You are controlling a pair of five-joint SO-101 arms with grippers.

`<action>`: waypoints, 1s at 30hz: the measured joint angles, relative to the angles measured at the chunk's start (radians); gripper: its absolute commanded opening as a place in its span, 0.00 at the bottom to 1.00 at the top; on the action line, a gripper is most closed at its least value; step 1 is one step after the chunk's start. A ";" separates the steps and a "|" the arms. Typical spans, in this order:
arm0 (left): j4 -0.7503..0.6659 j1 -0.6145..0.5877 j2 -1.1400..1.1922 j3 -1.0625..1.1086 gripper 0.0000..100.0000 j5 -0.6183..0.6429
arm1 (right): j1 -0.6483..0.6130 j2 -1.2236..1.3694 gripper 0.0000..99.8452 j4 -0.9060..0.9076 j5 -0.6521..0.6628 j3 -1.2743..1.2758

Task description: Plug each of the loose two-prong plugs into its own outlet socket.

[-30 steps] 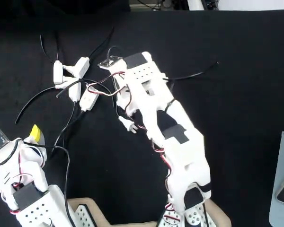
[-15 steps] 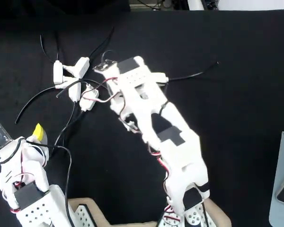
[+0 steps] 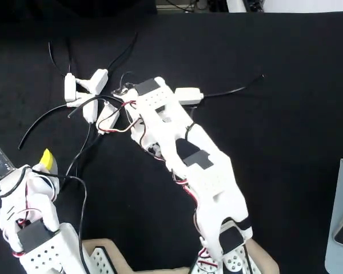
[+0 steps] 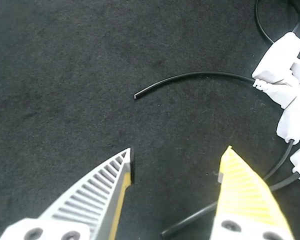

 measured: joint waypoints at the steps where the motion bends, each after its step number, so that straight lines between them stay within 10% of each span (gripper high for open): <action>1: 0.000 0.000 0.000 0.000 0.28 0.000 | 0.000 0.002 0.14 0.000 -0.002 0.000; 30: 0.000 0.000 0.000 0.000 0.28 0.000 | -0.043 -0.195 0.01 0.092 -0.017 0.000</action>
